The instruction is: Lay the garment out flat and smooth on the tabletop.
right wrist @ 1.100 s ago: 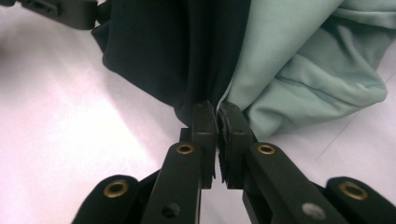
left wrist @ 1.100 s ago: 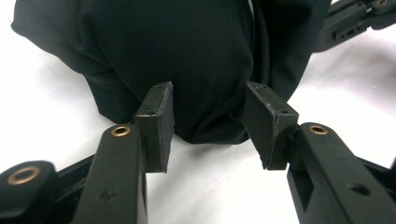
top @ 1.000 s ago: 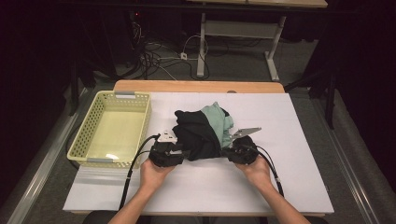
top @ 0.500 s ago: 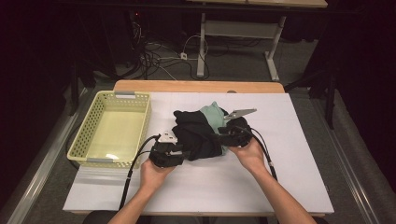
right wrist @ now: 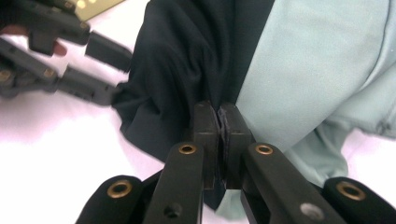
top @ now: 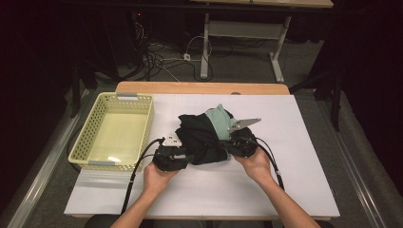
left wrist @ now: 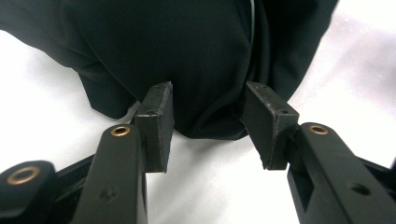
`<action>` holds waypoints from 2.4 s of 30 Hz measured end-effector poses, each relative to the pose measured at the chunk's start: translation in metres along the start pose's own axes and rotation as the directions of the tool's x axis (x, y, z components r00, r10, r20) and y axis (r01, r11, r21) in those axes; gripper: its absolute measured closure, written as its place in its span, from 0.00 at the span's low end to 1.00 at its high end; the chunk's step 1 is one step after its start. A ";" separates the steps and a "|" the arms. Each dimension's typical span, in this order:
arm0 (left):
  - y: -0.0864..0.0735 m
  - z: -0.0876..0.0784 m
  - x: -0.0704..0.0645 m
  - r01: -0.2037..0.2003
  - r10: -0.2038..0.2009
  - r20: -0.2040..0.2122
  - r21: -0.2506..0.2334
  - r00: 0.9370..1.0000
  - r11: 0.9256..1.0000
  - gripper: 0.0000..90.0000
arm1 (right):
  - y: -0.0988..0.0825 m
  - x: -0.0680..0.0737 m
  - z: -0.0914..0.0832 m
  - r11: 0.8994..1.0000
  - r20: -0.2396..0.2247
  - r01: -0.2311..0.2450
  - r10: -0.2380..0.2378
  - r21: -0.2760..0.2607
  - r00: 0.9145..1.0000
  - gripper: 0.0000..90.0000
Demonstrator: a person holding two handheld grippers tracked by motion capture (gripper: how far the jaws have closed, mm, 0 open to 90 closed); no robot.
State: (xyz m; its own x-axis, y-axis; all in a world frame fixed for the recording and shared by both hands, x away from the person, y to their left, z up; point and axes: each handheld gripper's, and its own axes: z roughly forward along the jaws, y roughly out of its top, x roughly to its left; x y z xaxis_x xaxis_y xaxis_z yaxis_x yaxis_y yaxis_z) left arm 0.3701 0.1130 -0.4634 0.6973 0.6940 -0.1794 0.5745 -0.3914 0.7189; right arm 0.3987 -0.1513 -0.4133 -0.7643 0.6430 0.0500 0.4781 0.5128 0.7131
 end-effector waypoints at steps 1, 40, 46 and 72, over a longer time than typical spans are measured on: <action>0.000 0.000 0.000 0.000 0.000 0.000 0.000 1.000 1.000 0.58 | -0.003 0.000 -0.003 1.000 -0.002 0.004 -0.004 -0.003 1.000 0.98; -0.003 -0.007 -0.002 0.003 -0.003 0.011 -0.011 1.000 1.000 0.58 | -0.023 -0.032 -0.013 0.992 0.157 -0.122 0.123 -0.016 0.980 0.54; -0.003 -0.008 -0.003 0.005 -0.005 0.013 -0.012 1.000 1.000 0.58 | -0.030 -0.028 -0.005 0.994 0.089 -0.085 0.079 0.064 0.993 1.00; -0.004 -0.005 -0.008 -0.010 0.010 0.016 0.000 1.000 1.000 0.57 | -0.037 -0.027 0.004 0.993 0.104 -0.086 0.077 0.084 0.992 0.96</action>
State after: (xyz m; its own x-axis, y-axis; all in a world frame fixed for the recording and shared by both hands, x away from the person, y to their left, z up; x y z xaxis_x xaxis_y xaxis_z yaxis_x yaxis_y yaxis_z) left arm 0.3601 0.1123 -0.4612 0.7097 0.6804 -0.1825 0.5672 -0.3983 0.7208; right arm 0.4031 -0.1850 -0.4437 -0.6760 0.7362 0.0320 0.5765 0.5014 0.6452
